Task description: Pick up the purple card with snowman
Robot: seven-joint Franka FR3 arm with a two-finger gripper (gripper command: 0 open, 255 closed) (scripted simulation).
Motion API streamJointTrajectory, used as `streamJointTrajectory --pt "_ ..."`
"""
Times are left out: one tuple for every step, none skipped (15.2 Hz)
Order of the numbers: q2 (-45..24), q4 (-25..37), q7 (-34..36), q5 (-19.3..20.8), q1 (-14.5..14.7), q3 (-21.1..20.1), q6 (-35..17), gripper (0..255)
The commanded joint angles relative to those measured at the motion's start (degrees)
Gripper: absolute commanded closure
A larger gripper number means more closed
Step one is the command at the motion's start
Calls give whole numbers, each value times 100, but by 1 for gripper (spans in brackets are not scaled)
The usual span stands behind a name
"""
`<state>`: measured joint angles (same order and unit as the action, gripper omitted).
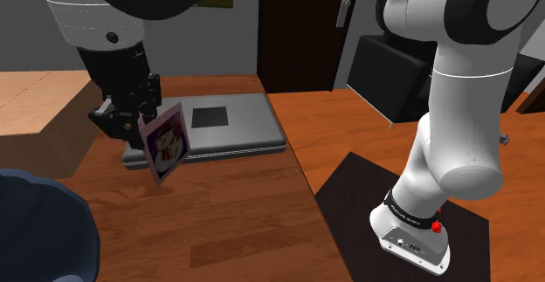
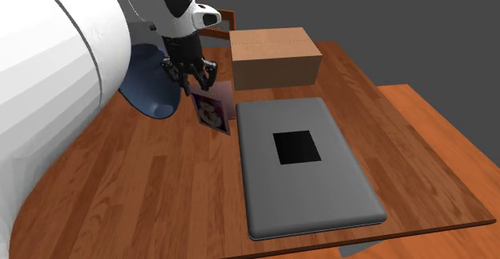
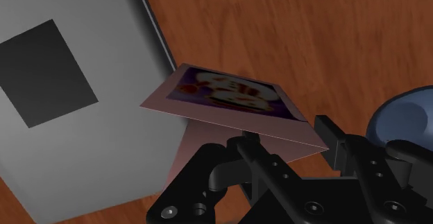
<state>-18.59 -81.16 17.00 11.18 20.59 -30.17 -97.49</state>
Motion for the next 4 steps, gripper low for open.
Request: streamJointTrajectory --pt "-28 202 -11 11 25 -2 176 255" --pt "-42 298 -13 16 39 -4 260 255" --pt "-43 312 -14 17 40 -4 272 255" --pt "-44 313 -14 17 41 -4 272 255"
